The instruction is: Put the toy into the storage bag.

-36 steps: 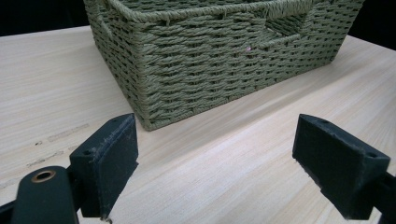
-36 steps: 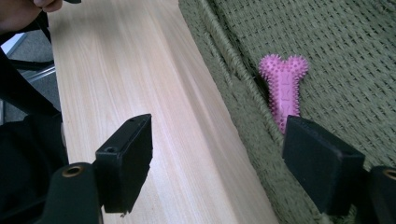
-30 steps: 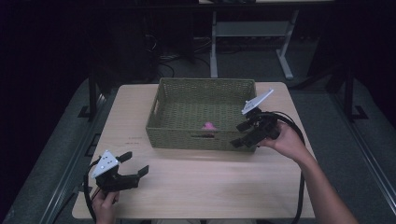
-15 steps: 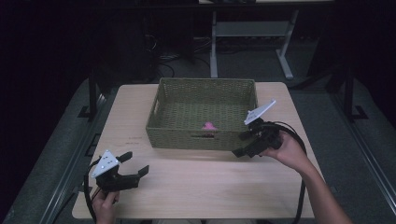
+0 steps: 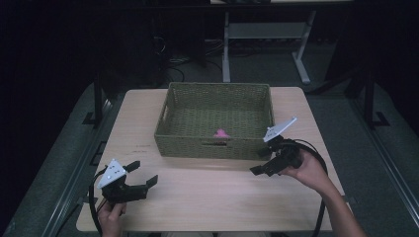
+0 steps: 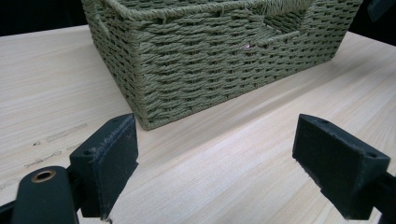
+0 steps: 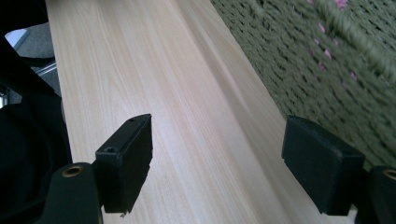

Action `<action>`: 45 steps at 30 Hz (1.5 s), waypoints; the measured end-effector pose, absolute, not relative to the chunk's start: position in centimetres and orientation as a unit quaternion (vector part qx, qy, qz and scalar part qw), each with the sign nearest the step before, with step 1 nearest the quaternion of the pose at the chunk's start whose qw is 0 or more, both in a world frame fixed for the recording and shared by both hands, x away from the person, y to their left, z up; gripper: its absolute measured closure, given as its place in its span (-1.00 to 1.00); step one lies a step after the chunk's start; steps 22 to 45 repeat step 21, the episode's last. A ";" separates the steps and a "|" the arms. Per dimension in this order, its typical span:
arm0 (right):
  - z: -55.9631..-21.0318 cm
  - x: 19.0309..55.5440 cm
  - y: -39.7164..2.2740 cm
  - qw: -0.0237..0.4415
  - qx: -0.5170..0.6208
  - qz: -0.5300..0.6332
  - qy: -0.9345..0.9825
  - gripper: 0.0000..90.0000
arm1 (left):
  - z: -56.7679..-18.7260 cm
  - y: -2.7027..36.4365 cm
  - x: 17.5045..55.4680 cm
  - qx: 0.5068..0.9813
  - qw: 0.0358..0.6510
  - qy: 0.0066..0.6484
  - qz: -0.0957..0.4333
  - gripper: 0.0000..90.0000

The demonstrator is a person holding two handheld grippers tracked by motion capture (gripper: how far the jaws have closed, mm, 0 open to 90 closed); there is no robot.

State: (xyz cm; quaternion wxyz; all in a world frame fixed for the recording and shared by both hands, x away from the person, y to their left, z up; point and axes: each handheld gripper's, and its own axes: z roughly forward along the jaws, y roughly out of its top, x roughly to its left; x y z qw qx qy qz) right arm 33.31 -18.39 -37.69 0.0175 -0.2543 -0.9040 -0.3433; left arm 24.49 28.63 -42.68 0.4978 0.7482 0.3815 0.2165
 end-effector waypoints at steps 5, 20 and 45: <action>-38.4 32.4 -18.8 0.008 -0.256 -0.335 -0.907 -0.46 | -42.7 28.6 24.5 0.749 0.497 0.380 0.217 -0.69; -41.1 29.4 -19.9 0.001 -0.271 -0.335 -0.902 -0.46 | -42.7 28.5 24.4 0.750 0.497 0.378 0.218 -0.69; -41.3 29.2 -20.0 -0.004 -0.272 -0.333 -0.903 -0.46 | -42.7 28.5 24.4 0.750 0.497 0.378 0.218 -0.69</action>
